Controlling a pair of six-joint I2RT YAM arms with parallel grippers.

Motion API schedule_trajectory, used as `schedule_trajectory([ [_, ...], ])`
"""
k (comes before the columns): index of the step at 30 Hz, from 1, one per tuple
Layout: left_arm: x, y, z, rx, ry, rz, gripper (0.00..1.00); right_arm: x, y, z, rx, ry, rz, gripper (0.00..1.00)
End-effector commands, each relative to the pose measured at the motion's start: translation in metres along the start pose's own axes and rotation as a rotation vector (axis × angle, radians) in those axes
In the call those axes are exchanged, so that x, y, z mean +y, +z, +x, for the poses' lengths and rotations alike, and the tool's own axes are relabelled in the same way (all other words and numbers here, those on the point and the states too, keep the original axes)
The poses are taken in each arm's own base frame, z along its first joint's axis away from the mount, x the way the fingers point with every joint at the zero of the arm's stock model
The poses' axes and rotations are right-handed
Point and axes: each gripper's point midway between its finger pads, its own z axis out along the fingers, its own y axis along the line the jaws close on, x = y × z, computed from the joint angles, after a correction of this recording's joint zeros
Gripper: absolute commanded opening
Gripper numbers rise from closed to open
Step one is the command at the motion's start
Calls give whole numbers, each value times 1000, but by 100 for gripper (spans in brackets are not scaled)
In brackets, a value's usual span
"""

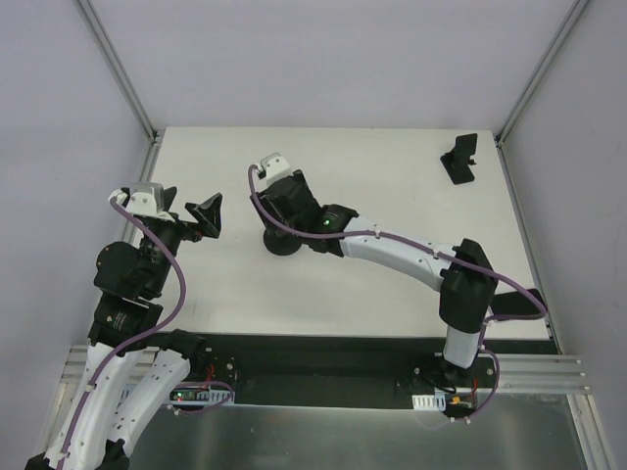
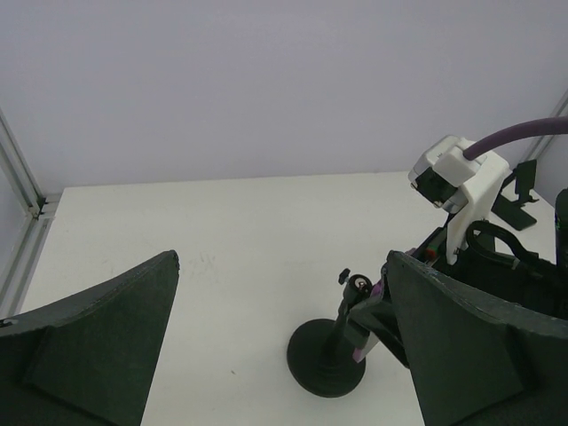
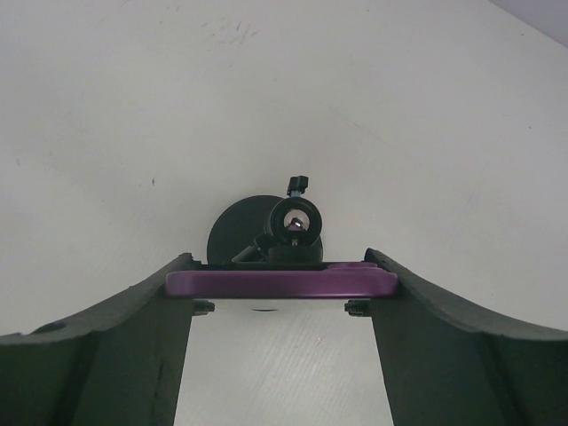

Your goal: Place the phone on the phone stand

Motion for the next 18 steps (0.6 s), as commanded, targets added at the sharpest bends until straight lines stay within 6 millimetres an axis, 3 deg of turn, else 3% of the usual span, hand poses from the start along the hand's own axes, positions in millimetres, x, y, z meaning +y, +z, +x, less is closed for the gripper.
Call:
schedule_trajectory([
  [1,0,0,-12,-55,-15,-3,99,-64,-23,-45,-84,37,128,1],
  [3,0,2,-11,-49,-16,-3,99,-88,-35,-50,-89,44,149,1],
  [4,-1,2,-11,-49,-18,0,99,-116,-32,-39,-61,53,192,1],
  [6,-3,2,-10,-46,-22,11,99,-145,-46,-41,-74,81,186,1],
  [7,-4,2,-10,-45,-23,16,99,-178,-49,-37,-68,107,234,1],
  [8,-4,3,-9,-41,-25,17,99,-190,-50,-27,-50,95,226,1],
  [9,-6,3,-8,-40,-26,24,99,-209,-61,-30,-70,104,250,1],
  [10,-6,3,-8,-40,-26,24,99,-244,-67,-25,-63,126,315,1],
  [12,-6,4,-6,-32,-25,25,99,-269,-78,-17,-64,132,305,0],
  [13,-6,6,-4,-24,-22,24,99,-301,-86,-9,-61,163,359,0],
  [15,-8,7,-2,-18,-21,27,99,-323,-95,2,-71,164,360,0],
  [16,-9,8,-1,-14,-22,33,99,-351,-103,10,-71,172,413,0],
  [18,-12,7,-3,-18,-22,47,99,-372,-112,19,-73,170,454,0],
])
